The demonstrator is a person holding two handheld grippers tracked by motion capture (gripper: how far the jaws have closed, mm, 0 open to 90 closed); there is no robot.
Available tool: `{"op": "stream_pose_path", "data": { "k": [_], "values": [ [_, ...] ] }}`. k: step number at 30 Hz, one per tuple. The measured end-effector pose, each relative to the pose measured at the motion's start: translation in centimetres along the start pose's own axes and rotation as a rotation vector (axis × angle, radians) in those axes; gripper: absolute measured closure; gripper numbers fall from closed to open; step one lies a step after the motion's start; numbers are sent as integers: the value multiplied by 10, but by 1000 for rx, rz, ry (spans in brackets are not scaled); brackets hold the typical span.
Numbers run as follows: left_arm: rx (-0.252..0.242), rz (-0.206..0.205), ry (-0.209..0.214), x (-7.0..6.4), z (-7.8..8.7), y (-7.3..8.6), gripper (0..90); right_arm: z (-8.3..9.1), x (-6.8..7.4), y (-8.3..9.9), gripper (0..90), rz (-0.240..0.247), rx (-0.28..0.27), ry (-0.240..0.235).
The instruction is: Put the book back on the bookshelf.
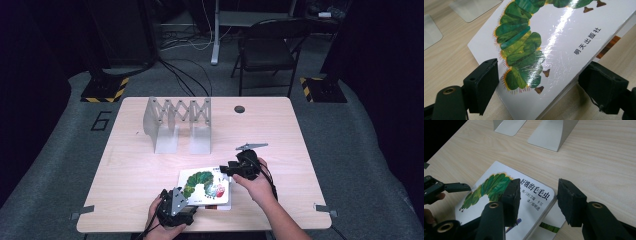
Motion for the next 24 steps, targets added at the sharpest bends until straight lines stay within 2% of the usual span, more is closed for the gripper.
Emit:
{"op": "stream_pose_path", "data": {
  "k": [6,10,15,17,18,19,23,24],
  "values": [
    [10,-11,5,-1,0,0,175,-3,-3,2,532,-8,5,2],
    [10,-9,-3,-1,0,1,176,-5,-3,3,479,-33,11,-17],
    [14,-7,-5,-2,0,1,177,-10,-5,3,443,-52,19,-19],
    [22,-22,-11,-2,0,2,178,-12,-6,4,435,-60,22,-17],
    [19,-37,-28,-3,-1,2,177,-14,-6,4,430,-68,23,-16],
    [23,-41,-20,-4,0,2,178,-15,-7,4,424,-64,27,-14],
    [24,-37,-22,-4,0,2,181,-20,-9,5,416,-88,42,-16],
    [21,-36,-22,-5,0,2,182,-21,-10,6,414,-82,42,-15]
  ]
}}
Point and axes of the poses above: each handheld gripper's, and its own axes: z roughly backward along the jaws, y roughly out of its underside, x roughly to its left, the point moved 8 cm from there along -z, roughly forward along the jaws, and after that the axes turned 3 degrees about z, right-handed, at the moved point
